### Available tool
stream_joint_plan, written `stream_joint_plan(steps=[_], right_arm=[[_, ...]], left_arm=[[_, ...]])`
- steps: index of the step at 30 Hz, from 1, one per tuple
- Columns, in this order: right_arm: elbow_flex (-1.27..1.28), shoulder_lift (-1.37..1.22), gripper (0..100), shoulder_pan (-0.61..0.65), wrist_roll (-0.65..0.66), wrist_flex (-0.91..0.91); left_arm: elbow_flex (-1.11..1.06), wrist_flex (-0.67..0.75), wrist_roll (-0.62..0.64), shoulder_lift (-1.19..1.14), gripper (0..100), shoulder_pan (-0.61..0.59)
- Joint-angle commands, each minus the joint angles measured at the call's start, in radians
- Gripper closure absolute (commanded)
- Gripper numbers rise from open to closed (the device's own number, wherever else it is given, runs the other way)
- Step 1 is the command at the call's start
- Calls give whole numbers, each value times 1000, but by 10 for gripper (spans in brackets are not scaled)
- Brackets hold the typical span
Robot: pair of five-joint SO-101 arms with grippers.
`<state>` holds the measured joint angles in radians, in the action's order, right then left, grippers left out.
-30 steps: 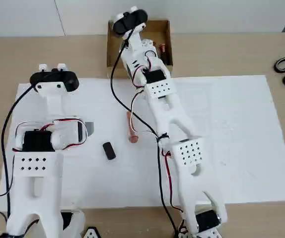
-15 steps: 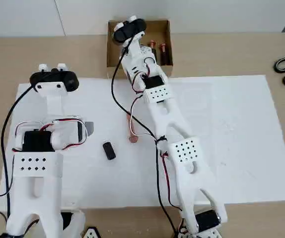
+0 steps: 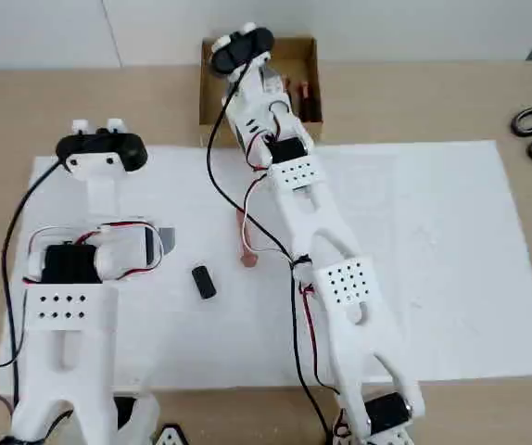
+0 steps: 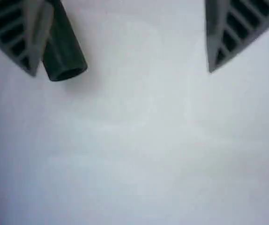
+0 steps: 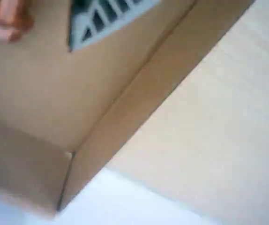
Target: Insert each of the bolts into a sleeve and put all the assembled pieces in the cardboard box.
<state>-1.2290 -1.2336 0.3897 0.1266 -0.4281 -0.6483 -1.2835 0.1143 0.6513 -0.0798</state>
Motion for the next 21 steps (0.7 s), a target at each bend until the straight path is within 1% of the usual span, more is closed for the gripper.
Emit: stream_joint_plan(steps=[1,8,11,21], right_arm=[[-146,33,790,-1,9,-61],[-463,33,790,2,9,-374],[-456,79,790,-1,9,-499],[-456,444,790,27,8,-970]], left_arm=[[2,17,-5,8,777,0],[2,20,-5,6,777,0],[2,17,-5,6,777,0],[4,15,-5,6,777,-2]])
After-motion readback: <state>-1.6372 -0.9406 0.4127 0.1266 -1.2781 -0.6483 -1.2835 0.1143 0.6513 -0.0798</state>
